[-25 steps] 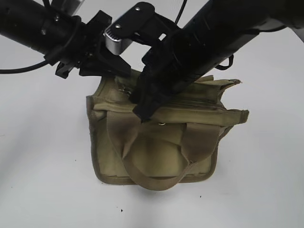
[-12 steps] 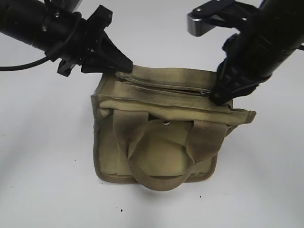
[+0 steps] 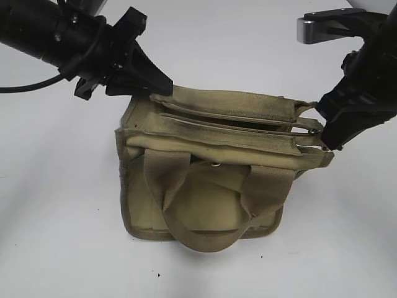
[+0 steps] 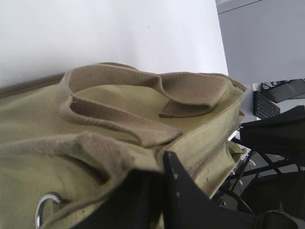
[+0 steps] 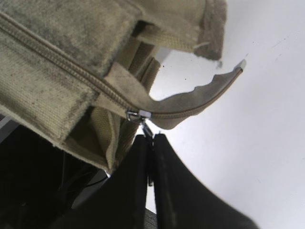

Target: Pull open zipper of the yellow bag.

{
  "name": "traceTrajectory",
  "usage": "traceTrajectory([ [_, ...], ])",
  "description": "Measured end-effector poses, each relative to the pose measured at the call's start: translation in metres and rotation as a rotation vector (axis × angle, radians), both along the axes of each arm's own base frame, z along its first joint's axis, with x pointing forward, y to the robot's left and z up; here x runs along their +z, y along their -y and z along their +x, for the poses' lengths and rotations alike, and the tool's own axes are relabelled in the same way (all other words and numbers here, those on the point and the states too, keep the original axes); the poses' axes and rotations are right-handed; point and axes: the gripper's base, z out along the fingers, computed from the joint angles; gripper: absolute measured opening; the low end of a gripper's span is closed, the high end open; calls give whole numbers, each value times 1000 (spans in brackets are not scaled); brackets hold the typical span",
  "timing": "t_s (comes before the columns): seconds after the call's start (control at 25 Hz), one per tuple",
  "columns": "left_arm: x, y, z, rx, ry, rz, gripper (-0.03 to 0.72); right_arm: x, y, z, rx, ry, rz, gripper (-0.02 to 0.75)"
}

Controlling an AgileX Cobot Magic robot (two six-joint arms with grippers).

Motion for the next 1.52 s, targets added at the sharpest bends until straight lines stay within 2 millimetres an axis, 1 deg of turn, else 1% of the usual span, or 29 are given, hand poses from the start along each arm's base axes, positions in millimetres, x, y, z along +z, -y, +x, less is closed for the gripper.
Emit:
traceTrajectory([
  [0.08,0,0,0,0,0,1,28,2,1,-2,-8,-6,3,60],
  [0.12,0,0,0,-1,1,3,38,4,1,-4,-14,-5,6,124],
  [0.16,0,0,0,-2,2,4,61,7,1,-5,-24,2,11,214],
  [0.2,0,0,0,-2,4,5,94,12,2,-8,-42,11,18,323],
  [0.28,4,-2,-2,-7,21,11,215,23,4,-15,-80,35,33,521],
  [0.32,9,-3,-4,-15,42,21,285,28,6,-19,-98,46,37,573],
  [0.36,16,-5,-6,-27,75,37,337,35,8,-24,-110,65,42,592],
  [0.4,23,-8,-9,-41,113,61,384,42,10,-31,-126,85,51,597],
  [0.48,44,-17,-21,-67,214,114,428,53,15,-46,-149,120,67,595],
  [0.56,64,-29,-37,-95,303,188,446,58,22,-67,-165,148,82,595],
  [0.64,83,-45,-57,-87,361,269,452,58,29,-90,-175,165,90,594],
  [0.68,88,-52,-67,-79,379,313,454,56,33,-103,-179,172,93,594],
  [0.76,98,-70,-94,-36,407,378,455,51,41,-127,-184,195,96,594],
  [0.8,97,-79,-105,-12,409,413,456,48,46,-140,-184,209,97,594],
  [0.92,95,-106,-152,66,456,469,456,39,59,-180,-188,285,117,594],
  [0.96,90,-114,-165,86,464,488,456,35,63,-191,-189,304,125,594],
  [1.0,88,-124,-185,111,505,490,456,29,66,-200,-190,314,126,594],
  [1.04,84,-132,-200,130,533,496,456,25,69,-209,-190,338,132,594],
  [1.12,69,-145,-223,154,569,525,456,14,75,-226,-189,379,143,594],
  [1.2,55,-157,-246,176,625,537,456,4,79,-239,-189,413,151,594],
  [1.28,41,-167,-264,198,674,539,456,-5,83,-249,-188,441,163,594],
  [1.36,30,-175,-280,228,738,534,456,-4,85,-258,-189,495,183,594],
  [1.44,18,-179,-291,243,771,517,456,-2,87,-261,-192,552,206,594],
  [1.52,11,-182,-298,260,806,499,456,0,87,-262,-196,590,223,594],
])
